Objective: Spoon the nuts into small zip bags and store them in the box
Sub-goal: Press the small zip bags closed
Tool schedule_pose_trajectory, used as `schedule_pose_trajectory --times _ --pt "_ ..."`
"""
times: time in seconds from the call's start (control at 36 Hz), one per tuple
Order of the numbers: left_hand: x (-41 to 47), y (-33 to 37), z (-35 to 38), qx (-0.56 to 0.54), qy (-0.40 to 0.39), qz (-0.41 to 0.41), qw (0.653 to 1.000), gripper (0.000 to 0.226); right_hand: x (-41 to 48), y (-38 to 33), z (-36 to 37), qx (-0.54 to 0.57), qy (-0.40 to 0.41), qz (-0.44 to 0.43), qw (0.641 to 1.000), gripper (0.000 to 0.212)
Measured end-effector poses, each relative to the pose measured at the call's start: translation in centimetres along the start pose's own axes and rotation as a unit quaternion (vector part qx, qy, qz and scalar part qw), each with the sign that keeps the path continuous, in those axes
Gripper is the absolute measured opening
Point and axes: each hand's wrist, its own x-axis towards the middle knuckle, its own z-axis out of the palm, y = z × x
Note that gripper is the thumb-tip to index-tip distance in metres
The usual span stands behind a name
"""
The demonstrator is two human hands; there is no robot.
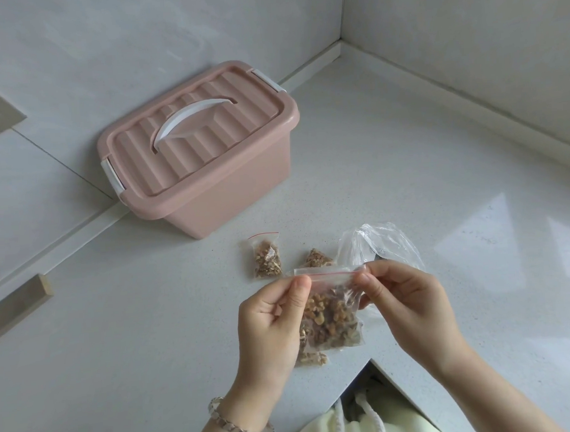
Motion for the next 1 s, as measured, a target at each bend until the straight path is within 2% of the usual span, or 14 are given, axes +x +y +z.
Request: schedule_pose_trajectory --times 0.08,0.19,0.5,0.56,0.67,0.78,0.92,1.0 --pt "0.3 0.3 -0.3 -0.034 -0.012 -0.007 0.999 0.003 0.0 -0.1 -0.2 -0.006 0.003 -0.009 1.000 0.042" --pt "0.7 0.6 -0.8 -0.079 -0.040 -0.026 0.996 0.015 0.2 -0.2 -0.7 -0.029 -0.005 -0.025 0.999 0.043" --pt "1.0 0.7 -1.2 -0.007 -0.095 0.013 0.995 0.010 0.5 0.1 -0.6 -0.086 -0.027 -0.103 0.991 0.030" --pt "1.0 0.5 -1.2 0.010 -0.112 0.032 0.993 0.016 0.4 0.3 -0.5 -0.101 -0.039 -0.112 0.988 0.028" --pt "1.1 0.6 -1.1 0.020 -0.103 0.029 0.994 0.005 0.2 0.7 -0.3 -0.104 -0.039 -0.117 0.987 0.027" --pt "1.0 0.6 -1.0 0.077 -0.095 0.086 0.989 0.003 0.2 0.9 -0.3 -0.110 -0.039 -0.124 0.985 0.026" --pt "0.9 0.5 -0.9 0.103 -0.096 0.096 0.985 0.009 0.2 1.1 -0.4 -0.140 -0.037 -0.148 0.978 0.024" --pt "1.0 0.6 -0.8 0.125 -0.103 0.132 0.978 0.009 0.3 1.0 -0.5 -0.154 -0.044 -0.164 0.974 0.017"
